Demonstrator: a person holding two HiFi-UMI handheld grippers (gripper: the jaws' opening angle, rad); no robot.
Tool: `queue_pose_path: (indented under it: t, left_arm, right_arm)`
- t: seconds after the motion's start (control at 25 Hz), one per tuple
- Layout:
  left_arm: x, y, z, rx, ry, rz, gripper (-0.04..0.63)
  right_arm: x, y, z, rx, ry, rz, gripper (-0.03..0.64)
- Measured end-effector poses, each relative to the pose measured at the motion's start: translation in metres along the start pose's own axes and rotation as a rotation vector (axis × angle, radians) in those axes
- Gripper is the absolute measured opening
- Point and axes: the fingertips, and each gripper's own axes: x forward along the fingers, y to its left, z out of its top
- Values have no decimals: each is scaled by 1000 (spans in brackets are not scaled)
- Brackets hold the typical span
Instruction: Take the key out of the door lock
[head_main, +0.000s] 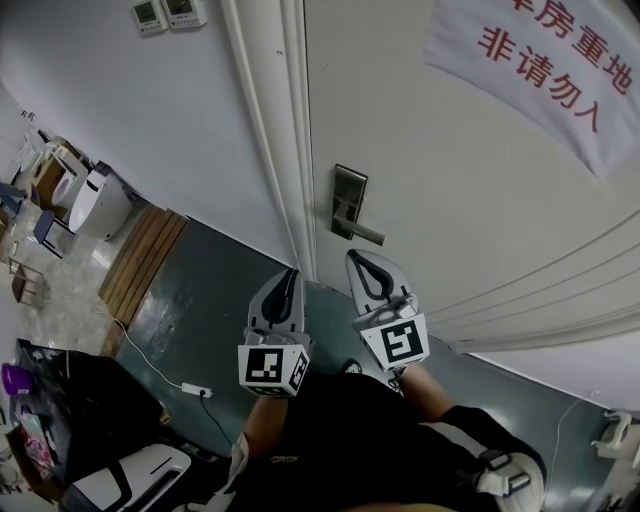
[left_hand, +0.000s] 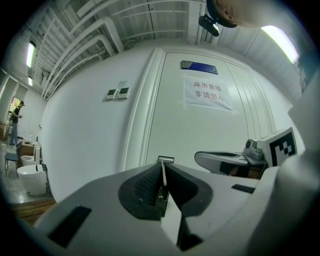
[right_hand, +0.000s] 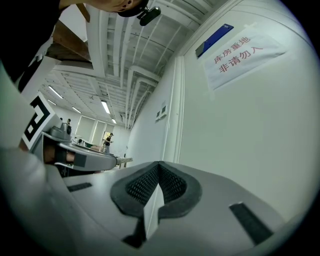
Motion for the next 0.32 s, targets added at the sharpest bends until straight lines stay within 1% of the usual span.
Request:
queue_pose_path:
  t: [0.16,0.32]
  left_arm:
    - [3,-8,-1,-10,3,-13,37]
    - [8,-15,0,-15,-6,-20,37]
  right_arm:
    - [-6,-3,5,-28,-24,-13,8]
    - [-11,-7,2,-6,-12,-12,8]
